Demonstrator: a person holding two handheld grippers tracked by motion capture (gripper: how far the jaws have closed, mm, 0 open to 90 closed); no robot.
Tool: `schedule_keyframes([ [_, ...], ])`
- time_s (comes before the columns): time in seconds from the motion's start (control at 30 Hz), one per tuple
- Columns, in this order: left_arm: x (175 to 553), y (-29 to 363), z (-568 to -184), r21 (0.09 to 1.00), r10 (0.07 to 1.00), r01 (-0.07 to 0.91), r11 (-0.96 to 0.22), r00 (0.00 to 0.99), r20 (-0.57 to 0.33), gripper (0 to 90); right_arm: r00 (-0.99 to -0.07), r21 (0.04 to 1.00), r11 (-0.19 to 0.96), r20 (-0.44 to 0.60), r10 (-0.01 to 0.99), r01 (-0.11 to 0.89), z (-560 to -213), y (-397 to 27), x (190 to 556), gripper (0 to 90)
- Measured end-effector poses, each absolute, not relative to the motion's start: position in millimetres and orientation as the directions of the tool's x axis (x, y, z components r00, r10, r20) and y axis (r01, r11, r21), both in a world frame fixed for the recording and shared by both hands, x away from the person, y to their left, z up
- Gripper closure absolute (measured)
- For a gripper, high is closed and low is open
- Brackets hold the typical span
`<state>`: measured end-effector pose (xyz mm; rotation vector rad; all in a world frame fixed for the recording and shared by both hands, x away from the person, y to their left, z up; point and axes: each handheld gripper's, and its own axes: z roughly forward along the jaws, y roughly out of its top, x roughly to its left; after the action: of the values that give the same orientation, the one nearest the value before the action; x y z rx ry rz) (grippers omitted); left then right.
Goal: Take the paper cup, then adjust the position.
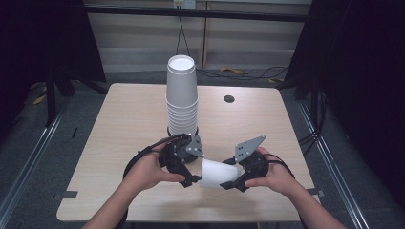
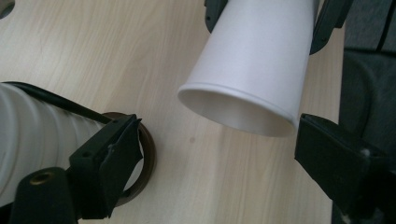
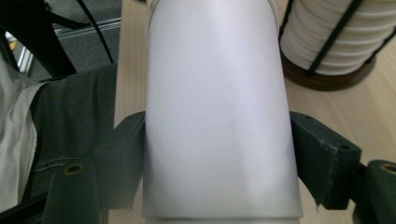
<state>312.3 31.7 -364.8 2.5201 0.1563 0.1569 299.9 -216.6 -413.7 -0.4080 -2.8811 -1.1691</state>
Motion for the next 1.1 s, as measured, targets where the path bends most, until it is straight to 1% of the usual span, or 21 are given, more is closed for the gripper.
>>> schedule_keyframes([
  [0.03,314.2,35.1,-363.6,0.593,0.164,0.095,-0.8,0.984,0.063,14.1,-0.965,0.686,0.685,0.102,0.243,0.245,-414.5,-219.4,299.6,24.5],
  [0.13,314.9,38.8,-363.2,0.596,0.175,0.098,-0.797,0.982,0.072,14.2,-0.961,0.685,0.681,0.11,0.254,0.259,-416.6,-225.9,300.1,24.4],
  [0.23,315.9,42.8,-364.4,0.618,0.199,0.13,-0.775,0.979,0.044,14.2,-0.956,0.682,0.679,0.112,0.272,0.273,-419.3,-233.8,299.1,24.3],
  [0.37,315.5,43.5,-369.8,0.625,0.199,0.135,-0.769,0.98,0.033,14.2,-0.945,0.717,0.632,0.12,0.305,0.295,-417.4,-243.6,298.5,24.1],
  [0.47,315.4,43.7,-375.9,0.652,0.206,0.16,-0.741,0.979,-0.006,14.4,-0.936,0.743,0.593,0.131,0.327,0.311,-415.3,-246.0,300.8,23.9],
  [0.57,316.6,45.3,-378.8,0.662,0.21,0.173,-0.729,0.977,-0.024,14.5,-0.934,0.751,0.583,0.127,0.334,0.311,-415.3,-245.5,301.2,23.8],
  [0.63,317.9,47.4,-382.0,0.671,0.226,0.189,-0.717,0.974,-0.032,14.6,-0.934,0.76,0.572,0.132,0.331,0.31,-415.5,-244.0,301.8,23.7],
  [0.8,318.7,49.4,-386.3,0.672,0.23,0.199,-0.713,0.972,-0.044,14.7,-0.934,0.776,0.551,0.137,0.329,0.308,-412.6,-242.5,302.1,23.7],
  [1.1,317.9,51.0,-394.3,0.691,0.232,0.219,-0.689,0.97,-0.075,14.8,-0.94,0.779,0.554,0.129,0.316,0.293,-408.5,-238.8,303.8,23.5],
])
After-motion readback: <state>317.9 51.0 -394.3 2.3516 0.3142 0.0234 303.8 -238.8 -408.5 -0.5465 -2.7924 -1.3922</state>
